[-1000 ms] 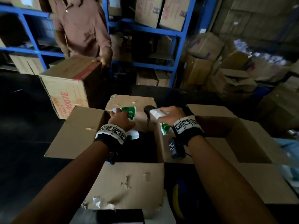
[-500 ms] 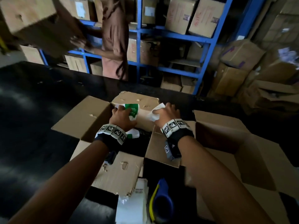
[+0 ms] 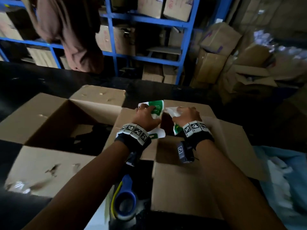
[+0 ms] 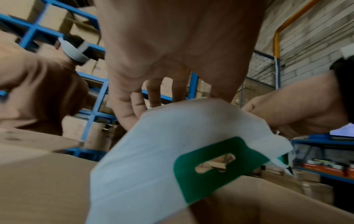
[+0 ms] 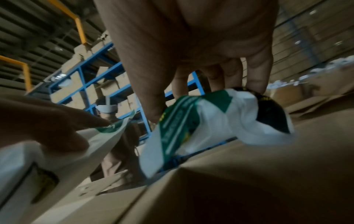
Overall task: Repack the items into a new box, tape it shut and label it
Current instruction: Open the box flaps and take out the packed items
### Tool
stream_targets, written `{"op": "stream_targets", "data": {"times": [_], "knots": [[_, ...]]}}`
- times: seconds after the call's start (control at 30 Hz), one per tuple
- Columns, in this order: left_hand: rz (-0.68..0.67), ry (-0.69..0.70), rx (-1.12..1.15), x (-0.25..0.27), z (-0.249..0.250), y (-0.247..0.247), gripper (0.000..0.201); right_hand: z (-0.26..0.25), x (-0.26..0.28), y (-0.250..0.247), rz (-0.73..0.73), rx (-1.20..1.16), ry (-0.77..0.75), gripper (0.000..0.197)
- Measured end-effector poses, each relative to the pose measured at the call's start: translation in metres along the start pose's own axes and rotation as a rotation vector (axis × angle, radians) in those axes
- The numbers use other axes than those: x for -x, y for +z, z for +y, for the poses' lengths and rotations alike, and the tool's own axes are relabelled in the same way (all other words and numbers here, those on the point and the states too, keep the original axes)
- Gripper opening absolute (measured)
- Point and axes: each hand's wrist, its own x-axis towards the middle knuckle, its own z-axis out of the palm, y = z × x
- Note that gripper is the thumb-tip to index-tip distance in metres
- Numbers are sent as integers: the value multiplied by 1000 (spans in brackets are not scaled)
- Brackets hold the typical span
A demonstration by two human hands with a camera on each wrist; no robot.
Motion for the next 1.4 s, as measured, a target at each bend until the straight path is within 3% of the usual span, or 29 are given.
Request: {"op": "stream_targets", "data": {"times": [0.23, 0.33, 0.47, 0.63, 0.83, 1.0, 1.07, 1.2, 1.4], "knots": [[-179, 70, -2, -33, 71, 89, 67, 91, -29, -15, -13, -39, 135, 53], [-282, 25, -22, -45, 77, 124, 63, 112, -46, -8, -127, -45, 192, 48], [-369, -45, -84, -67, 65, 165, 54, 129, -70, 21, -258, 45, 197, 46], [-431, -44, -192, -83, 40, 210, 48, 146, -86, 61, -271, 100, 232, 58], [-427, -176, -289, -89, 14, 247, 60, 165, -105, 89, -439, 194, 235, 66], [-475, -199, -328, -90, 6, 257, 62, 165, -110, 84, -460, 189, 168, 55], [-470, -172, -302, -89, 11, 252, 57, 166, -109, 86, -414, 203, 204, 55], [-408, -67, -212, -95, 36, 221, 48, 152, -101, 71, -143, 10, 224, 42], [-215, 51, 130, -99, 71, 135, 40, 122, -87, 11, 167, -168, 221, 26]]}}
